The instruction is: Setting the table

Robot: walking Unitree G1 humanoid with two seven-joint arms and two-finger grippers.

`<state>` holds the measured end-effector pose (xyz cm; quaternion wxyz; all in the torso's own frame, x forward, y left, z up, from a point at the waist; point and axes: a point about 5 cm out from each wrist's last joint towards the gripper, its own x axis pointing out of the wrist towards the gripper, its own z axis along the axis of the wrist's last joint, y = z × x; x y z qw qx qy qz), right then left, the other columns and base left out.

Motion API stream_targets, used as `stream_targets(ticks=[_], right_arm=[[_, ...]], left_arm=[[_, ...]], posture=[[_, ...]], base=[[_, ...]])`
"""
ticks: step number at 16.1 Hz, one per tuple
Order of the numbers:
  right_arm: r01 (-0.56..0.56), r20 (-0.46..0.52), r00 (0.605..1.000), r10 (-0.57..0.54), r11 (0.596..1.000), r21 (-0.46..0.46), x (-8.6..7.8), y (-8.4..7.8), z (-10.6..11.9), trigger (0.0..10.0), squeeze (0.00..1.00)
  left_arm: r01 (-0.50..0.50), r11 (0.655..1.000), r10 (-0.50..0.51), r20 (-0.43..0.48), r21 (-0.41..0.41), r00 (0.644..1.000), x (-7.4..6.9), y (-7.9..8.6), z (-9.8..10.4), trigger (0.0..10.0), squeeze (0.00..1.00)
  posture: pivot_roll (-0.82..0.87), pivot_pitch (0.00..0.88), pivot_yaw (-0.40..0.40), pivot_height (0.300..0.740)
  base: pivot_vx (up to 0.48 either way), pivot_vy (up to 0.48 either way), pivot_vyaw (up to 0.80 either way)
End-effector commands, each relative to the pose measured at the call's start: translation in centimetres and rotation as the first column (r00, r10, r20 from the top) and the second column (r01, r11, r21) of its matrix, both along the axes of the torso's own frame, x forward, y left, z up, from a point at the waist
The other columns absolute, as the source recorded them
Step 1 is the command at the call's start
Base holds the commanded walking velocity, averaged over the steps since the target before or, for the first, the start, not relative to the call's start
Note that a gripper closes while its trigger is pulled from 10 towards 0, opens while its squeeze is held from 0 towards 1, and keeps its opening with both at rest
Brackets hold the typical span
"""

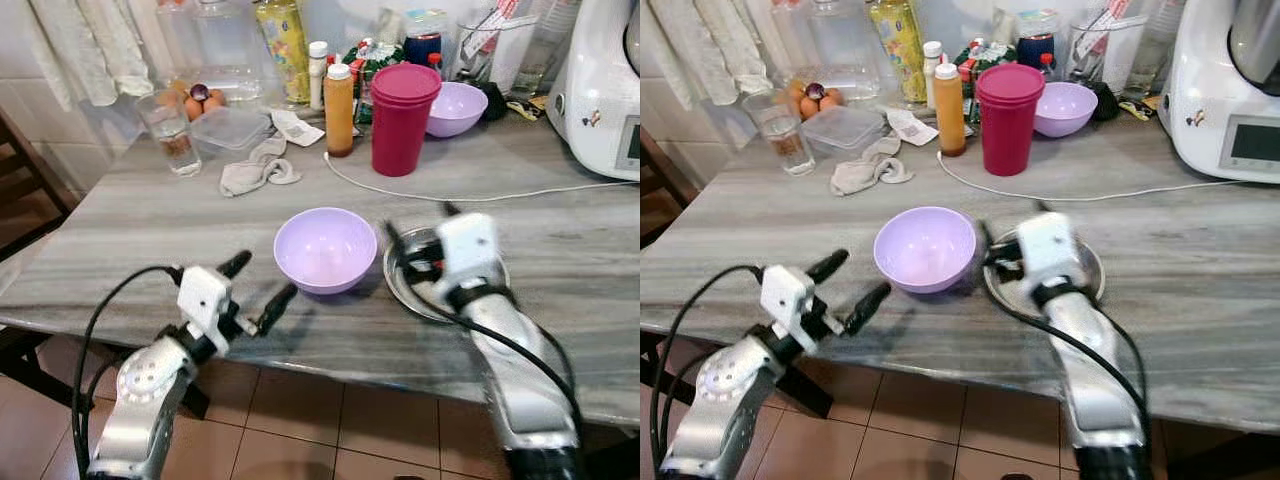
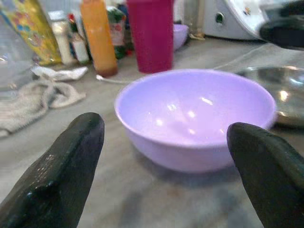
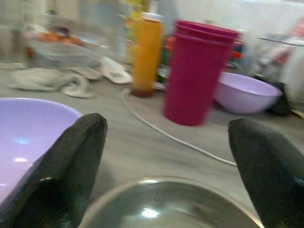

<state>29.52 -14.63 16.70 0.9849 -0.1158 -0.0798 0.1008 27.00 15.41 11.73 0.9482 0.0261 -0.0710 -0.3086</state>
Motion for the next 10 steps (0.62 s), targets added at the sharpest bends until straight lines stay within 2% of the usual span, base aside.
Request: stream_targets(ticks=[1,5,9,10], right_arm=[[0.050,0.006,0.999,-0.050,0.999,0.007,-0.3,-0.4,0.6,10.0,1.00],[0.118,-0.094,0.989,-0.113,0.992,0.052,-0.8,-0.8,-0.1,10.0,1.00],[0.175,-0.286,0.947,-0.146,0.981,0.078,-1.0,-1.8,-1.8,10.0,1.00],[0.178,-0.306,0.941,-0.145,0.981,0.082,-1.1,-2.0,-2.0,10.0,1.00]], left_arm=[[-0.006,1.000,0.006,0.022,-0.015,1.000,0.2,0.2,0.9,10.0,0.00],[0.051,0.998,-0.051,0.014,-0.027,0.999,0.1,-0.4,1.5,10.0,0.00],[0.049,0.998,-0.049,0.004,-0.034,0.999,0.2,-0.4,1.6,10.0,0.00],[0.048,0.998,-0.048,0.001,-0.035,0.999,0.1,-0.5,1.5,10.0,0.00]], posture=[[-0.30,0.095,0.101,0.740],[-0.31,0.096,0.099,0.740],[-0.31,0.098,0.090,0.740],[-0.31,0.099,0.088,0.740]], base=[[0.000,0.000,0.00],[0.000,0.000,0.00],[0.000,0.000,0.00],[0.000,0.000,0.00]])
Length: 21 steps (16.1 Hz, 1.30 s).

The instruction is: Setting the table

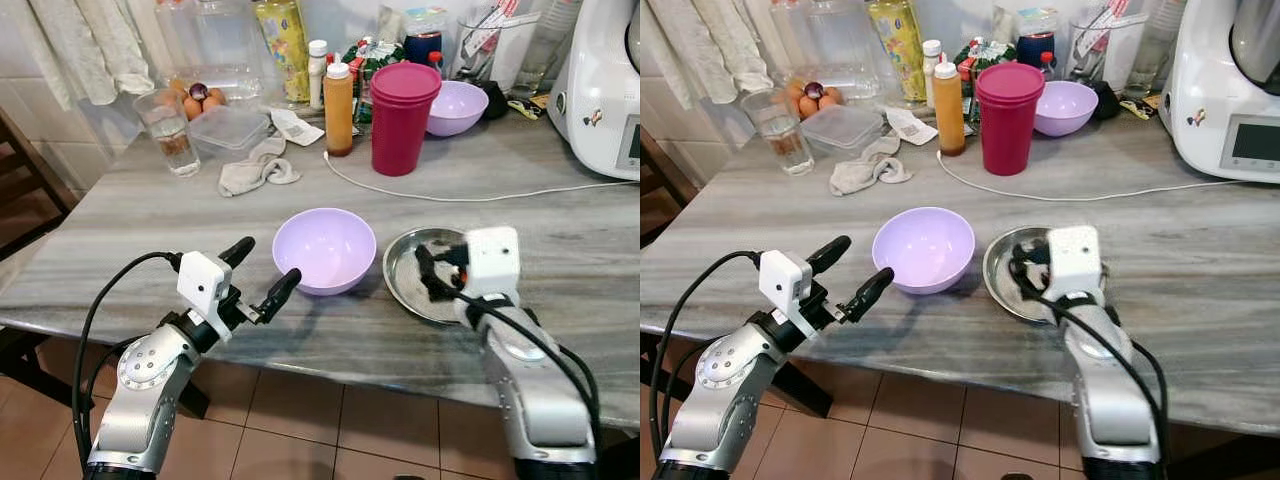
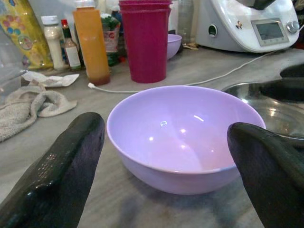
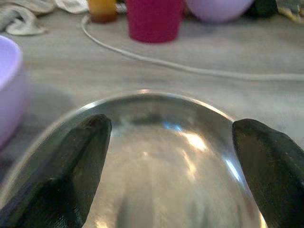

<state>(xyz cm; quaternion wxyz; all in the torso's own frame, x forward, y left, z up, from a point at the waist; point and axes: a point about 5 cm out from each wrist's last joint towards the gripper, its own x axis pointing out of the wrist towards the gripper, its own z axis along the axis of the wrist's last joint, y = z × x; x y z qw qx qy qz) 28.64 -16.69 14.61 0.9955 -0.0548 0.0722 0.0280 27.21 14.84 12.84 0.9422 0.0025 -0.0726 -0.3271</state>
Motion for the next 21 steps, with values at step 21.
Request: stream_targets(ticks=[21], right_arm=[[-0.171,-0.204,0.956,0.211,0.965,0.198,0.9,2.6,-2.3,10.0,0.78]], left_arm=[[0.076,0.997,-0.076,-0.013,-0.007,0.997,-0.6,-0.4,0.1,10.0,0.00]], posture=[[-0.30,0.101,0.087,0.740]], base=[[0.000,0.000,0.00]])
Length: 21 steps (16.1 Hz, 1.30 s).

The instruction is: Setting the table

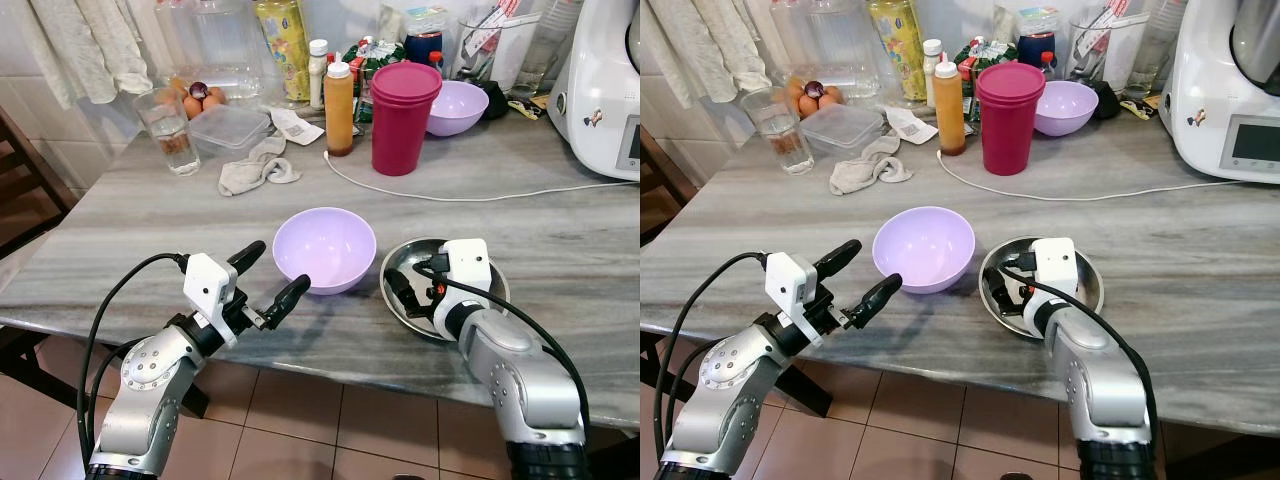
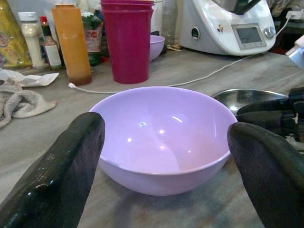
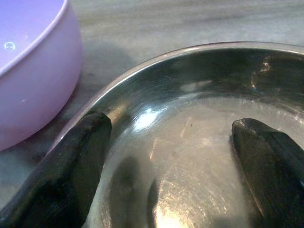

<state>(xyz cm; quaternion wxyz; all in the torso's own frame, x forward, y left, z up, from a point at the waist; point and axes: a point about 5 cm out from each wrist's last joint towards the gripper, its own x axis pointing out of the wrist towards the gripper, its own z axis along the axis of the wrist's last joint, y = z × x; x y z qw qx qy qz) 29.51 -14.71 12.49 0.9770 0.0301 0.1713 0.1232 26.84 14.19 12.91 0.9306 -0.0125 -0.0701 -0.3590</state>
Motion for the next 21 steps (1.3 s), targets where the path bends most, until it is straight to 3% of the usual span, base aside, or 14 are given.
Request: stream_targets(ticks=[1,2,4,7,8,9,16,21], right_arm=[[-0.035,-0.006,0.999,0.035,0.999,0.009,0.1,0.9,-0.1,10.0,0.77],[-0.038,0.034,0.999,0.036,0.998,0.040,0.3,1.1,0.5,10.0,0.55],[-0.044,0.033,0.999,0.043,0.998,0.045,0.4,1.0,0.4,10.0,0.44],[-0.047,0.029,0.999,0.046,0.998,0.042,0.6,1.0,0.2,10.0,0.42],[-0.055,0.029,0.998,0.054,0.998,0.043,0.9,1.3,0.1,10.0,0.12],[-0.064,0.033,0.998,0.062,0.997,0.046,1.0,1.5,0.1,10.0,0.03],[-0.098,0.108,0.990,0.090,0.992,0.079,1.5,2.2,1.0,10.0,0.00],[-0.099,0.119,0.988,0.094,0.994,0.041,0.0,0.8,1.8,10.0,0.00]], left_arm=[[0.007,1.000,-0.007,0.001,0.015,1.000,-0.2,0.3,0.1,10.0,0.00],[0.011,1.000,-0.011,0.001,0.013,1.000,-0.3,0.3,0.1,10.0,0.00],[0.040,0.999,-0.040,-0.006,0.001,0.999,-0.4,0.2,0.0,10.0,0.00],[0.085,0.996,-0.085,-0.010,0.006,0.996,-0.8,0.1,0.0,10.0,0.00],[0.105,0.994,-0.105,-0.018,0.013,0.994,-0.9,0.2,-0.2,10.0,0.00],[0.118,0.993,-0.117,-0.026,0.024,0.993,-0.9,0.3,-0.4,10.0,0.00],[0.125,0.991,-0.123,-0.039,0.051,0.992,-1.1,0.6,-1.1,10.0,0.00],[0.128,0.991,-0.127,-0.034,0.038,0.991,-0.9,0.7,-0.8,10.0,0.00]], posture=[[-0.30,0.101,0.087,0.740],[-0.30,0.103,0.087,0.740],[-0.30,0.104,0.086,0.740],[-0.30,0.106,0.087,0.740],[-0.30,0.107,0.086,0.740],[-0.29,0.106,0.087,0.740],[-0.29,0.107,0.088,0.740],[-0.30,0.106,0.088,0.740]], base=[[0.000,0.000,0.00],[0.000,0.000,0.00],[0.000,0.000,0.00],[0.000,0.000,0.00],[0.000,0.000,0.00],[0.000,0.000,0.00],[0.000,0.000,0.00],[0.000,0.000,0.00]])
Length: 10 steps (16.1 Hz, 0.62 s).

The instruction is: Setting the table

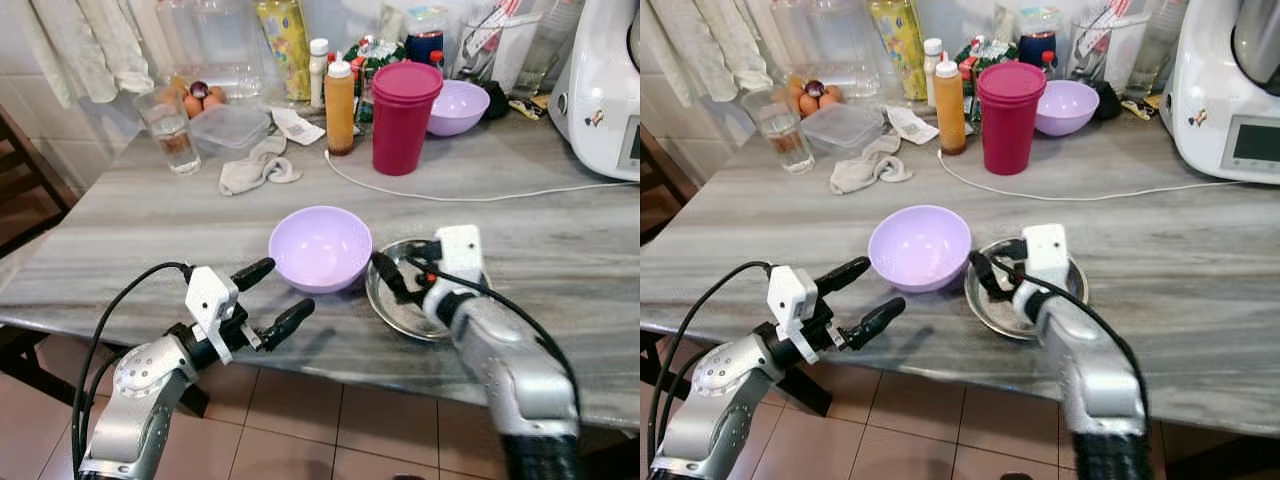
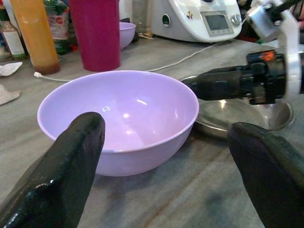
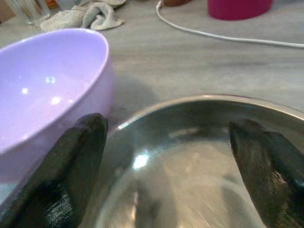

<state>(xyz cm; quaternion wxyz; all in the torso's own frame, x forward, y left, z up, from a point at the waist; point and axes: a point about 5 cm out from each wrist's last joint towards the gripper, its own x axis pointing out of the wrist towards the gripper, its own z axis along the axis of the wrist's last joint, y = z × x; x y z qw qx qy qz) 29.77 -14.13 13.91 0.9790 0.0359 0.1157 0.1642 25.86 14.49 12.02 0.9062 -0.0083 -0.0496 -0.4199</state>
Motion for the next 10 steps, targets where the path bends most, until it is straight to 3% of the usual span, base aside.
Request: stream_targets(ticks=[1,5,8,10], right_arm=[[-0.033,0.008,0.999,0.034,0.999,-0.014,-0.7,-0.1,0.5,10.0,0.00],[-0.048,0.113,0.992,0.050,0.999,-0.017,-2.9,-0.9,1.4,10.0,0.00],[0.018,0.268,0.963,0.004,0.997,-0.082,-4.4,-0.5,2.5,10.0,0.00],[0.107,0.366,0.928,-0.074,0.992,-0.069,-4.7,-0.4,3.7,10.0,0.00]], left_arm=[[0.000,1.000,0.000,-0.002,0.008,1.000,0.1,0.4,0.1,10.0,0.00],[0.019,1.000,-0.019,0.002,-0.008,1.000,0.3,-0.1,0.4,10.0,0.00],[0.013,1.000,-0.013,0.007,-0.014,1.000,0.4,-0.1,0.5,10.0,0.00],[-0.075,0.997,0.075,0.026,-0.032,0.997,0.9,0.5,0.8,10.0,0.00]], posture=[[-0.30,0.106,0.088,0.740],[-0.32,0.098,0.092,0.740],[-0.33,0.096,0.092,0.740],[-0.33,0.094,0.093,0.740]], base=[[0.000,0.000,0.00],[0.000,0.000,0.00],[0.000,0.000,0.00],[0.000,0.000,0.00]])
